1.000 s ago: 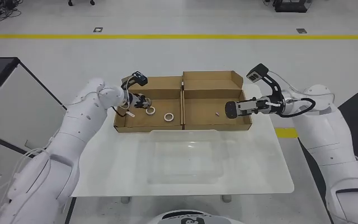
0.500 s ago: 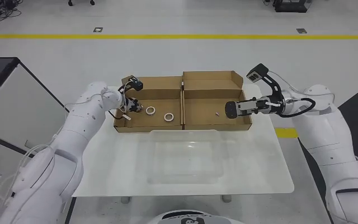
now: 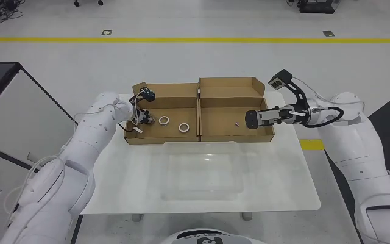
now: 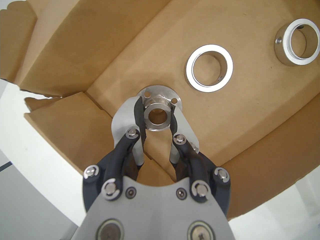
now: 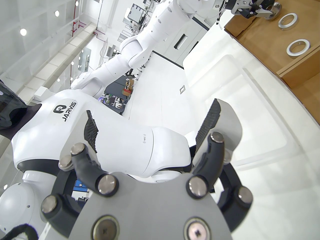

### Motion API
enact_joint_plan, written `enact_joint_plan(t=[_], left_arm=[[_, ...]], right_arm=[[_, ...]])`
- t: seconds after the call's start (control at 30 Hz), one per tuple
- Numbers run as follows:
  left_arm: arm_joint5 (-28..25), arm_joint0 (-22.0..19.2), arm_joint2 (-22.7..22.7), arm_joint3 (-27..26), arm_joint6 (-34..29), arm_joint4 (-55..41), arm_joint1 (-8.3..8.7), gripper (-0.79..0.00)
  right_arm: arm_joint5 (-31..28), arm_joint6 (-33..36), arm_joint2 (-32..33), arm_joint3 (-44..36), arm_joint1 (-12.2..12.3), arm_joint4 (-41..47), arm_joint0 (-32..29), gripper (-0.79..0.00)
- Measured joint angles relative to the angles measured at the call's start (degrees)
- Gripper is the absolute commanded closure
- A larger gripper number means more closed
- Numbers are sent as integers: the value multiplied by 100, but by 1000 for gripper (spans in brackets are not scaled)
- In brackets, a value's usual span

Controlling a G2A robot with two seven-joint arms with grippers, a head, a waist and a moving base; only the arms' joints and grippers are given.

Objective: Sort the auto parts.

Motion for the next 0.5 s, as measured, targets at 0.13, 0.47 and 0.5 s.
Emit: enact_joint_plan(t=[0.13, 0.47, 0.5], left_arm=[[-44, -21, 5, 105, 12, -19, -32, -268], [-138, -52, -66, 256, 161, -78, -51, -785], [-150, -60, -77, 243, 176, -79, -48, -785]], right_arm=[[0, 0, 0, 0, 0, 0, 0, -785], [0, 0, 0, 0, 0, 0, 0, -785], [0, 0, 0, 0, 0, 0, 0, -785]])
